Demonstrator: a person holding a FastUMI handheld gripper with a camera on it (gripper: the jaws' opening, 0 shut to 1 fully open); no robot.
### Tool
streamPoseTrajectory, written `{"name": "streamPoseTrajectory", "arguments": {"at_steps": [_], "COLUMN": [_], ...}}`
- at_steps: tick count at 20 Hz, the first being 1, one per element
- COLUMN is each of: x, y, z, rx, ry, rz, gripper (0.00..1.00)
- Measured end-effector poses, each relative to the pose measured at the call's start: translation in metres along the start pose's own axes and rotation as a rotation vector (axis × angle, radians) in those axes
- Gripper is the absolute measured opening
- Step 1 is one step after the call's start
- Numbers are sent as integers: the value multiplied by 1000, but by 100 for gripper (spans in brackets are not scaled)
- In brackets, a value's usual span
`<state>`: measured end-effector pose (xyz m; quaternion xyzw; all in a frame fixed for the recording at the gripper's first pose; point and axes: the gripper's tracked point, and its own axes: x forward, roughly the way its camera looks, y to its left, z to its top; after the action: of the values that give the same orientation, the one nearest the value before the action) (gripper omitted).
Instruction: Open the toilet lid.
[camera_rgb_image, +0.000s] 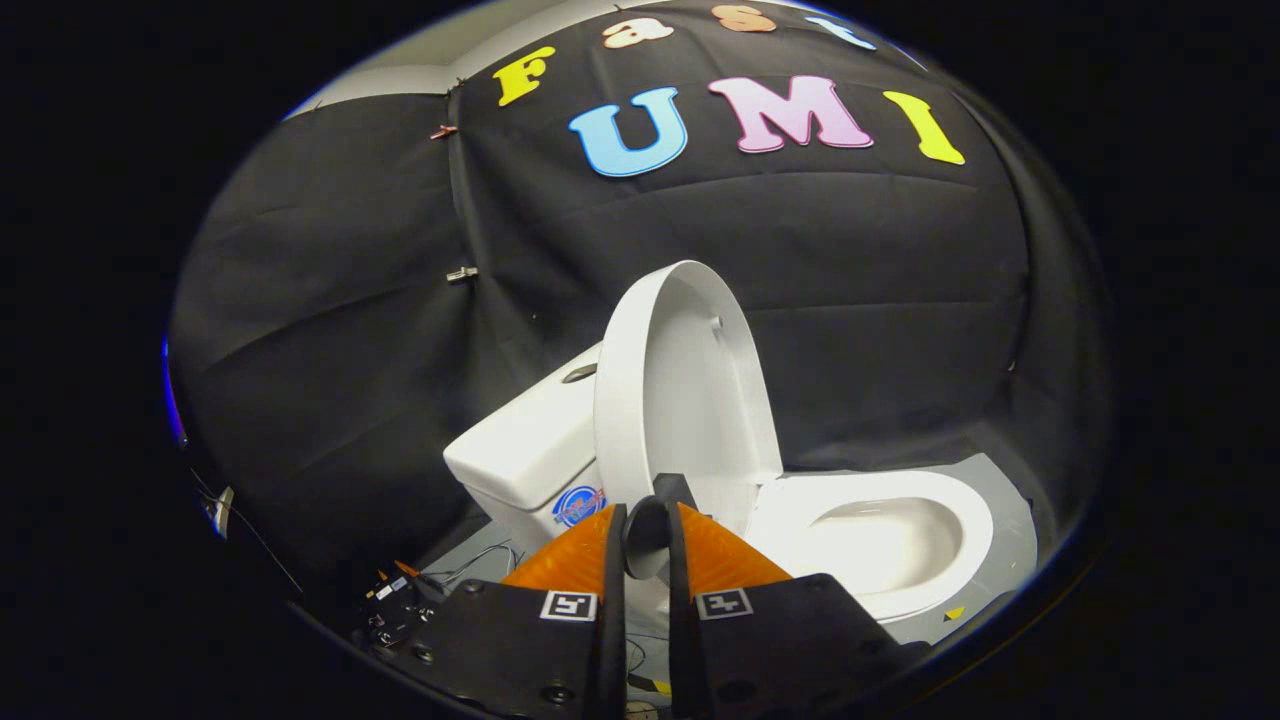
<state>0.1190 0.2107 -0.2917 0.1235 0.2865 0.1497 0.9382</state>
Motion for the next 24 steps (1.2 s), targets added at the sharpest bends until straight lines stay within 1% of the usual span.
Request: {"name": "streamPoseTrajectory", "arguments": {"at_steps": [5,11,14,15,16,17,18,22,24], "x": [5,12,11,10,8,11,1,-16,-32], "y": [12,24,21,25,29,31,32,36,40], "z": [-4,-7,-6,-5,-4,-3,5,33,52], "rx": [7,-21,-7,3,14,20,27,-17,-41], "ry": [15,21,19,17,27,20,4,-68,-109], "rz": [39,49,43,67,88,89,91,79,76], "gripper": [21,21,21,21,29,37,45,98,98]}}
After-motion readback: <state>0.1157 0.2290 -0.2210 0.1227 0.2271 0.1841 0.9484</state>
